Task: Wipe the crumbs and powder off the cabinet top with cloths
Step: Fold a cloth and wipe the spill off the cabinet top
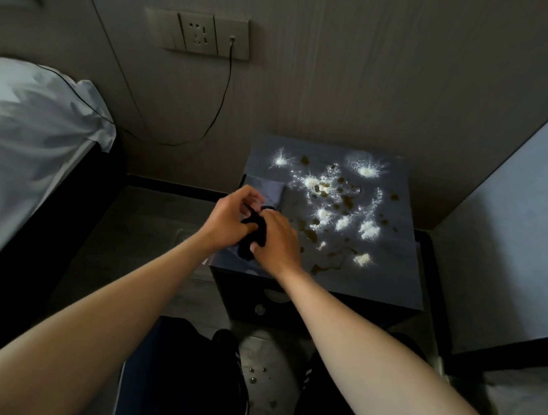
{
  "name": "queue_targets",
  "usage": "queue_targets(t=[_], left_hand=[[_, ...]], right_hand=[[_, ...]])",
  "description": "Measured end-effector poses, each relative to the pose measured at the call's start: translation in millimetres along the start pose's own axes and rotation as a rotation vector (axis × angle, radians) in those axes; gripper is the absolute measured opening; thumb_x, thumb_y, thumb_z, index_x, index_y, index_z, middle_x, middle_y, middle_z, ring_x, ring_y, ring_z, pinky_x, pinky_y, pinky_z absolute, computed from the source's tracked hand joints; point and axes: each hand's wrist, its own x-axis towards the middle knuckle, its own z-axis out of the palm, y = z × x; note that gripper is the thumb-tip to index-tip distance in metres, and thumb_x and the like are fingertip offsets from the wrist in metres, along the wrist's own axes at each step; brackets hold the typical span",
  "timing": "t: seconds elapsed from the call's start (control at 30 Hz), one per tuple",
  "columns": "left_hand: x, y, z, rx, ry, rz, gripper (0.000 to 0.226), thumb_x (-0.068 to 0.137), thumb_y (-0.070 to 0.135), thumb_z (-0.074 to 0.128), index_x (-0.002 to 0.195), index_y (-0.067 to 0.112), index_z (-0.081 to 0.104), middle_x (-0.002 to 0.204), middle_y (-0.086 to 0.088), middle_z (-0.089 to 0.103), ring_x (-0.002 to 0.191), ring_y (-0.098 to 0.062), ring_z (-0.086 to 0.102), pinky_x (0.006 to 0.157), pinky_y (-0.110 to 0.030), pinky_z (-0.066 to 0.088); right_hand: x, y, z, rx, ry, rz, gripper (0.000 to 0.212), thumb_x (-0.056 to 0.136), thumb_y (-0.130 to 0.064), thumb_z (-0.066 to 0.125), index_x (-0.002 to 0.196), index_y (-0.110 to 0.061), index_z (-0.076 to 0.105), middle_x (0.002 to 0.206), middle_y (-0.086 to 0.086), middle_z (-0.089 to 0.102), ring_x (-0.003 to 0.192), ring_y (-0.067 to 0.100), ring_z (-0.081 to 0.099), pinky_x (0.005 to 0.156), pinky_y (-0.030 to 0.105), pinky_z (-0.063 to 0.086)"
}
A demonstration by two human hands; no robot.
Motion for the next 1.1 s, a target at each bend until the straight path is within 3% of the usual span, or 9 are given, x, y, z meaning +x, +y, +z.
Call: queue_targets(t=[0.13,0.23,0.33,0.5,0.67,0.8,0.97,1.03,1.1], left_hand=[[11.6,6.8,-19.4,0.109,-0.056,0.050,0.051,0.066,-0.001,0.080,0.109,0.022,0.061,0.104,0.005,0.066,0.088,-0.006,0.065,0.075,-0.018,0.054],[18.0,6.0,-25.4,0.174,-0.087,0.055,0.050,0.068,0.003,0.082,0.110,0.020,0.062,0.103,0.005,0.067,0.088,-0.006,0.065,0.077,-0.020,0.055],[22.9,0.3,-26.1,0.238,-0.160,-0.057,0.046,0.074,0.013,0.083,0.115,0.019,0.063,0.102,0.002,0.068,0.089,-0.012,0.066,0.083,-0.026,0.055],[29.3,-2.7,-38.0,0.360,-0.286,-0.081,0.013,0.081,0.028,0.078,0.082,0.016,0.073,0.073,-0.002,0.068,0.068,-0.011,0.059,0.065,-0.024,0.044],[25.4,-4.0,-44.7,0.383,-0.129,0.043,0.016,0.078,0.022,0.081,0.092,0.022,0.075,0.083,0.006,0.072,0.078,-0.009,0.066,0.075,-0.027,0.053],[25.0,-7.8,-44.8,0.382,-0.025,-0.005,0.018,0.072,0.022,0.085,0.079,0.023,0.069,0.075,0.010,0.068,0.074,-0.007,0.065,0.072,-0.029,0.056],[28.9,-13.4,-49.7,0.325,0.022,-0.086,0.013,0.085,0.017,0.072,0.085,0.016,0.059,0.080,0.001,0.066,0.079,-0.019,0.062,0.070,-0.031,0.047],[32.2,-20.7,-56.3,0.245,0.017,-0.151,0.012,0.091,0.017,0.065,0.093,0.015,0.054,0.083,-0.002,0.066,0.080,-0.020,0.061,0.072,-0.033,0.048],[36.1,-28.8,-62.7,0.142,0.020,-0.230,0.010,0.092,0.019,0.060,0.098,0.019,0.052,0.090,-0.004,0.066,0.086,-0.022,0.062,0.077,-0.037,0.051]], right_hand=[[4.2,-0.1,-3.9,0.224,0.024,0.120,0.044,0.072,-0.035,0.074,0.110,-0.028,0.053,0.110,-0.003,0.067,0.100,0.021,0.063,0.081,0.038,0.052],[4.5,0.6,-5.5,0.319,0.022,0.157,0.042,0.073,-0.034,0.076,0.109,-0.027,0.055,0.108,-0.003,0.067,0.095,0.016,0.063,0.076,0.033,0.052],[4.9,1.6,-6.7,0.367,0.036,0.156,0.040,0.073,-0.027,0.077,0.109,-0.025,0.058,0.105,-0.004,0.068,0.094,0.014,0.063,0.074,0.027,0.050],[6.0,10.2,-7.8,0.380,0.025,0.170,0.037,0.070,-0.037,0.080,0.100,-0.030,0.058,0.094,-0.011,0.068,0.084,0.008,0.064,0.068,0.028,0.053],[7.4,11.9,-12.9,0.420,-0.040,0.169,0.030,0.073,-0.046,0.078,0.090,-0.024,0.066,0.082,-0.008,0.070,0.077,0.007,0.065,0.065,0.029,0.052],[8.3,6.4,-14.0,0.516,-0.086,0.212,0.028,0.082,-0.045,0.072,0.084,-0.019,0.063,0.074,-0.010,0.064,0.068,0.004,0.059,0.059,0.021,0.044],[15.1,6.5,-16.7,0.749,-0.021,0.492,0.054,0.096,-0.048,0.048,0.077,0.001,0.059,0.072,0.004,0.057,0.068,0.014,0.053,0.064,0.034,0.037],[17.5,14.0,-17.4,0.838,-0.005,0.614,0.052,0.097,-0.043,0.047,0.082,0.004,0.062,0.079,0.007,0.061,0.074,0.019,0.056,0.066,0.033,0.039],[20.0,21.0,-16.5,0.979,-0.014,0.705,0.042,0.095,-0.042,0.048,0.081,-0.005,0.062,0.084,0.007,0.062,0.077,0.021,0.056,0.063,0.031,0.040]])
